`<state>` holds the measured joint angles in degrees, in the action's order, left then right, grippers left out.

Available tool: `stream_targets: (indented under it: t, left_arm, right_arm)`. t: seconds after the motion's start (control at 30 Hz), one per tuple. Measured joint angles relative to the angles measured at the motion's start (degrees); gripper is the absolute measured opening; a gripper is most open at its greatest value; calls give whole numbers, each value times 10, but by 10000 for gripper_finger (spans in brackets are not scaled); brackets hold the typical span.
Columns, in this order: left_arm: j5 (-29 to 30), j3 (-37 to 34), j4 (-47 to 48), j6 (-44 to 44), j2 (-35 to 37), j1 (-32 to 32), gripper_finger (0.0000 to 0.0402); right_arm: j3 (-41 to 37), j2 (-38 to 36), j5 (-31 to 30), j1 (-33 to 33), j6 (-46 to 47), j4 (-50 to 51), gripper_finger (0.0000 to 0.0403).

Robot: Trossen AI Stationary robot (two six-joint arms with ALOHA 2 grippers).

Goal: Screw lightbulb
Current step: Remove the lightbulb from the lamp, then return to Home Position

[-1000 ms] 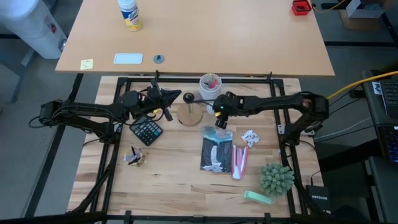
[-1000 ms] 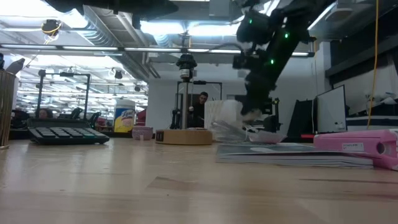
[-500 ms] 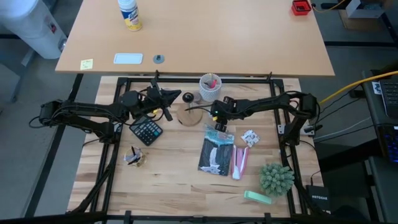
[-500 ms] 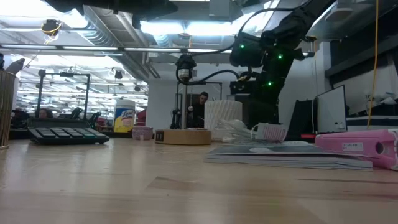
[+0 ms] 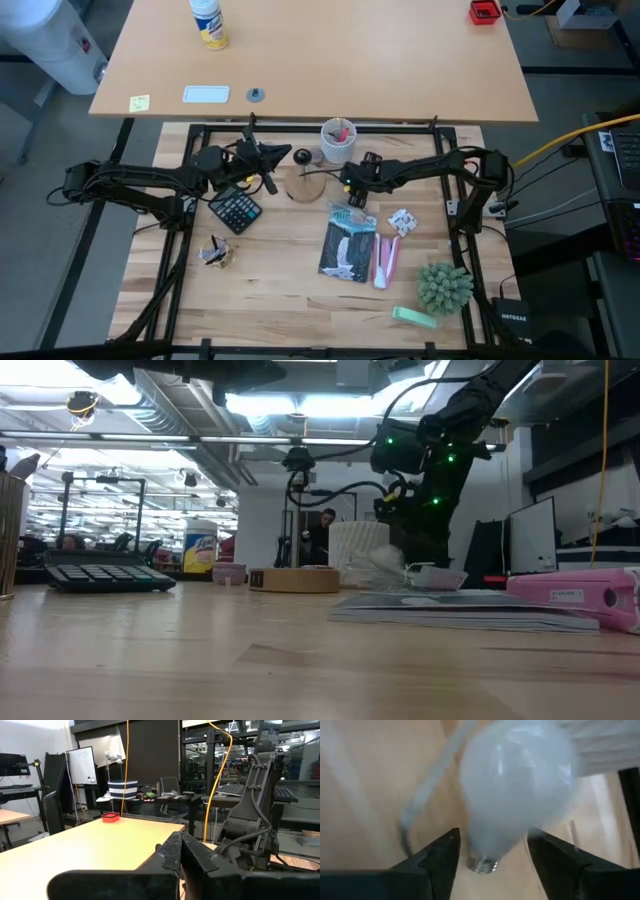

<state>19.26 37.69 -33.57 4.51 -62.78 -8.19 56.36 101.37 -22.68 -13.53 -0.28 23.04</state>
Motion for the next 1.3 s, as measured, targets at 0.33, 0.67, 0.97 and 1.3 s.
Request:
stream_targets:
  t: [0.33, 0.67, 0.97, 1.3]
  left_arm:
    - [0, 0, -2, 0, 0, 0, 1]
    - [0, 0, 0, 0, 69, 0, 1]
    - [0, 0, 165, -4, 228, 0, 1]
    - [-40, -73, 402, -64, 362, 27, 1]
  right_arm:
    - [47, -8, 59, 0, 19, 144, 265]
    - [111, -77, 60, 1, 13, 195, 266]
    - [118, -256, 58, 0, 6, 205, 266]
    - [-108, -519, 54, 0, 52, 15, 266]
